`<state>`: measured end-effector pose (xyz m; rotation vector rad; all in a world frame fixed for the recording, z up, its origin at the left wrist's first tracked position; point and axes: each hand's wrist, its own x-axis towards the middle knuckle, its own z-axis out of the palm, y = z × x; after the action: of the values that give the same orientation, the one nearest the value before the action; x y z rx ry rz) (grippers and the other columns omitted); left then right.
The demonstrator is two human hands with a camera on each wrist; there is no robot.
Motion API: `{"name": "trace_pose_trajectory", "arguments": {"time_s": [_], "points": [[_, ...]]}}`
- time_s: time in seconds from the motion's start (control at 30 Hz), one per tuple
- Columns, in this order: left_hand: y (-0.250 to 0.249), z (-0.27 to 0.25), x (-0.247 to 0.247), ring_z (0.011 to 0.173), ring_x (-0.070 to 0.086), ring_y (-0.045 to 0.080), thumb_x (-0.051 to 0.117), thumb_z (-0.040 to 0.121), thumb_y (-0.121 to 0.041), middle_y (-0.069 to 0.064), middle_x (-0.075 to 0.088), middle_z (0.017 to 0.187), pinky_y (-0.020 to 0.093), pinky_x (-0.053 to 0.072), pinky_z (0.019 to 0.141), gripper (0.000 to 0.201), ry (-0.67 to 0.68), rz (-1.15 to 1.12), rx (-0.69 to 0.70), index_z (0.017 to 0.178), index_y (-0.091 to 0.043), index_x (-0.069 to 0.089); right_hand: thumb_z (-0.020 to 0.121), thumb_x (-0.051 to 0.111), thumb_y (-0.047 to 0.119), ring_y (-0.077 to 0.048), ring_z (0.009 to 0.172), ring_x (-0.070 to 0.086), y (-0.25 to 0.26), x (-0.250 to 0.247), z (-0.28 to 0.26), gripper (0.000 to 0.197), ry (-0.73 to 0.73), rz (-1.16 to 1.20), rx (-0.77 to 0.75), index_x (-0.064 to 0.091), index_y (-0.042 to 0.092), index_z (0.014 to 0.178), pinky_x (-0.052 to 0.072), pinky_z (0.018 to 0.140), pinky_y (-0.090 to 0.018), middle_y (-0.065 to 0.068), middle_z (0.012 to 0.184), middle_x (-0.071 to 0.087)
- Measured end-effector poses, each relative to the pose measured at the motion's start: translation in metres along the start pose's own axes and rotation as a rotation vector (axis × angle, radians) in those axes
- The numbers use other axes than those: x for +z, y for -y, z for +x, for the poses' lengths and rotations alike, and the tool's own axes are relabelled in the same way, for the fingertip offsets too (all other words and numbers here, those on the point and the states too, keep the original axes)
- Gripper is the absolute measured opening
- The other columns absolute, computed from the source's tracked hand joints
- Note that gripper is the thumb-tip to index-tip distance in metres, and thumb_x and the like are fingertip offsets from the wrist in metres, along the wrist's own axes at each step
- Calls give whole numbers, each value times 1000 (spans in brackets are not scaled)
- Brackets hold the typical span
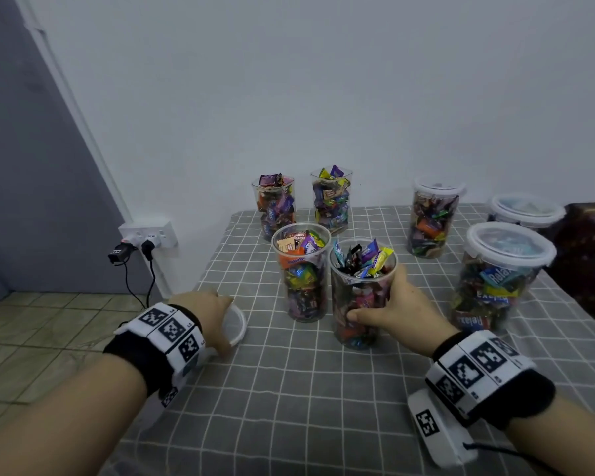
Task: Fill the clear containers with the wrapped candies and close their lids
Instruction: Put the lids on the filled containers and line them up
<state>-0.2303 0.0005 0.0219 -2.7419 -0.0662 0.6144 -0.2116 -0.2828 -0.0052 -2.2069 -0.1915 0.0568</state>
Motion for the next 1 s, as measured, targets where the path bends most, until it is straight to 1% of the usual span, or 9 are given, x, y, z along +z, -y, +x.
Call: {"name": "trace_pose_trajectory", "arguments": {"time_s": [0.1, 0.23, 0.3, 0.37, 0.47, 0.53, 0.63, 0.73, 1.0], "points": [[-7, -19, -18, 119, 50, 18, 67, 71, -57, -4, 44, 138, 33, 47, 89, 90, -25, -23, 78, 145, -27, 26, 65, 84, 33, -19, 108, 56, -1, 0, 0, 68, 2, -3, -4, 38, 19, 112, 46, 95, -40, 2, 114, 58], [-31, -63, -58, 115, 49, 12, 71, 69, -58, -6, 49, 136, 28, 42, 98, 85, -42, -202, 352, 141, -35, 33, 65, 84, 33, -17, 108, 55, -3, -1, 2, 70, 17, 7, -14, 37, 19, 115, 45, 96, -39, 4, 114, 57], [-43, -83, -81, 113, 50, 8, 72, 69, -56, -11, 50, 134, 24, 40, 98, 81, -138, -316, 478, 139, -36, 36, 62, 85, 35, -17, 110, 55, -4, -3, 3, 78, 39, 14, -22, 37, 19, 121, 45, 97, -40, 3, 119, 58], [-54, -92, -101, 111, 54, 7, 73, 67, -57, -15, 53, 130, 27, 42, 98, 82, -288, -393, 562, 138, -37, 39, 56, 86, 40, -17, 112, 55, -6, -5, 3, 88, 68, 20, -35, 35, 21, 126, 46, 97, -41, 4, 121, 58], [-72, -84, -119, 126, 44, 9, 72, 60, -65, -12, 44, 142, 31, 37, 105, 99, -478, -385, 564, 145, -33, 30, 42, 82, 51, -12, 114, 54, -13, -11, -1, 107, 88, 76, -60, 31, 29, 134, 46, 99, -39, 9, 124, 56], [-84, -74, -124, 133, 36, 11, 69, 65, -64, -10, 35, 149, 31, 33, 108, 100, -509, -331, 536, 148, -30, 23, 48, 86, 42, -9, 116, 53, -16, -16, -5, 110, 123, 98, -68, 26, 31, 139, 45, 101, -35, 11, 126, 55], [-102, -62, -127, 132, 38, 15, 67, 71, -59, -5, 35, 149, 34, 36, 106, 97, -485, -280, 530, 149, -26, 20, 60, 87, 26, -4, 115, 52, -18, -23, -9, 103, 165, 112, -71, 22, 32, 140, 44, 99, -27, 14, 126, 53], [-112, -53, -127, 129, 43, 19, 67, 71, -61, -1, 40, 147, 38, 40, 103, 95, -434, -227, 500, 148, -23, 24, 57, 87, 32, -7, 116, 53, -22, -24, -10, 104, 155, 108, -72, 23, 32, 140, 45, 101, -33, 13, 127, 54], [-122, -49, -135, 122, 49, 21, 66, 73, -61, 0, 50, 138, 33, 43, 96, 86, -365, -214, 496, 143, -22, 36, 58, 86, 35, -7, 119, 51, -23, -24, -10, 104, 151, 86, -69, 24, 30, 142, 44, 101, -31, 12, 129, 52]]}}
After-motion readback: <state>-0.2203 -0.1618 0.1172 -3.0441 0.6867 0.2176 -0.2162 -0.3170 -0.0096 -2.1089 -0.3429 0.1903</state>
